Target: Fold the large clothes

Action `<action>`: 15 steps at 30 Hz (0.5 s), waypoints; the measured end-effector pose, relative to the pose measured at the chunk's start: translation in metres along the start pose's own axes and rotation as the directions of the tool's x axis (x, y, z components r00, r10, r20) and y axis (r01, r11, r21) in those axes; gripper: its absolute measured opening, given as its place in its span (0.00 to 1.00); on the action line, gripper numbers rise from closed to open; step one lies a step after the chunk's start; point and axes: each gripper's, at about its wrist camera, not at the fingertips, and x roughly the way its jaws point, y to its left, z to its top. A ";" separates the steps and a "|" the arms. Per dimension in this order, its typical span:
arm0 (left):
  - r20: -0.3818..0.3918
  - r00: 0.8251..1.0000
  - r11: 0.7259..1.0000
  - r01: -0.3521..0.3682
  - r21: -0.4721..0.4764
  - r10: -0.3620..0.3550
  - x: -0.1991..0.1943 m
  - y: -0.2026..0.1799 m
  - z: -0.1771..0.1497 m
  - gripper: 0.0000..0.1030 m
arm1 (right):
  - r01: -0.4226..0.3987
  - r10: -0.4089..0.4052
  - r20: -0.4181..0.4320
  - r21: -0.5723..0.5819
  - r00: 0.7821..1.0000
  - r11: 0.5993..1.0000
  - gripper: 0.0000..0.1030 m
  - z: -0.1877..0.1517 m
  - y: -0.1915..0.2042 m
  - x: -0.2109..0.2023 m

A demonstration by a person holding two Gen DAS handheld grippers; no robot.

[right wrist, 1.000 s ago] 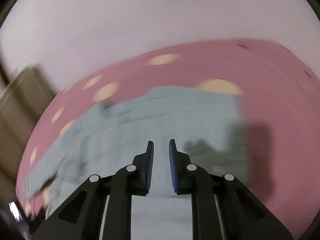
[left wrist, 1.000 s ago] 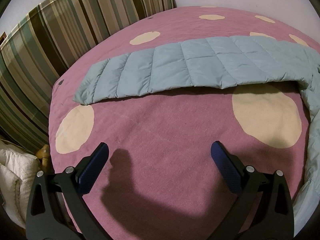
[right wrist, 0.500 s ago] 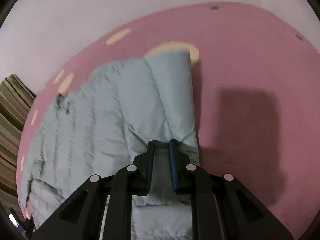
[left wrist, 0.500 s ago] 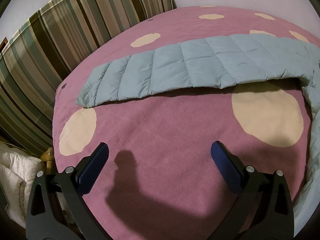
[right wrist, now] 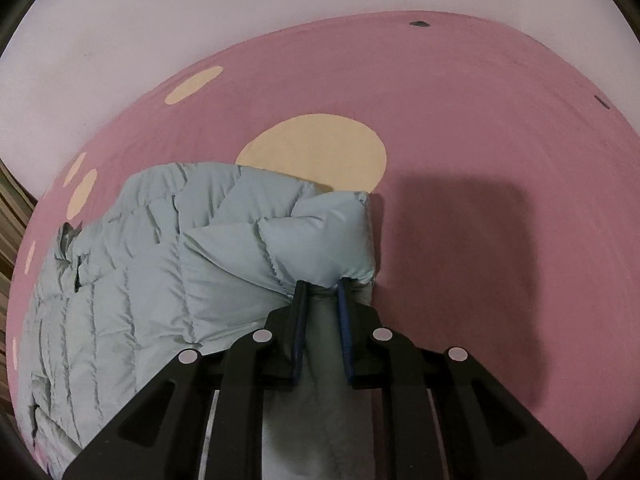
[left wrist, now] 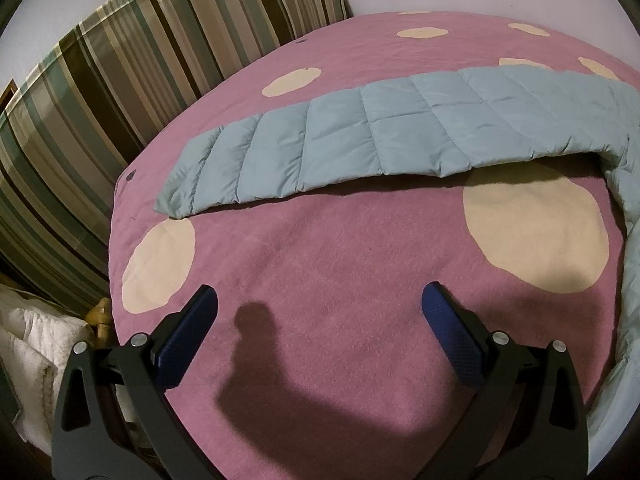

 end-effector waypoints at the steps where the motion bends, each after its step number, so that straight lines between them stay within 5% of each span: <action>1: 0.001 1.000 1.000 -0.001 0.001 0.001 0.000 0.000 0.000 0.98 | -0.010 0.010 0.001 0.004 1.000 1.000 0.15 0.001 -0.001 -0.004; 5: -0.002 1.000 1.000 0.011 -0.009 -0.012 -0.001 0.001 0.000 0.98 | -0.033 0.030 0.061 0.058 0.998 0.998 0.23 -0.011 -0.025 -0.046; 8: -0.002 1.000 1.000 0.011 -0.009 -0.011 -0.001 0.001 0.001 0.98 | 0.024 -0.033 0.096 0.094 0.995 0.995 0.44 -0.032 -0.045 -0.074; 15: -0.004 1.000 1.000 0.018 -0.014 -0.018 -0.001 0.003 0.002 0.98 | 0.234 -0.247 0.093 0.132 0.964 0.963 0.59 -0.097 -0.095 -0.105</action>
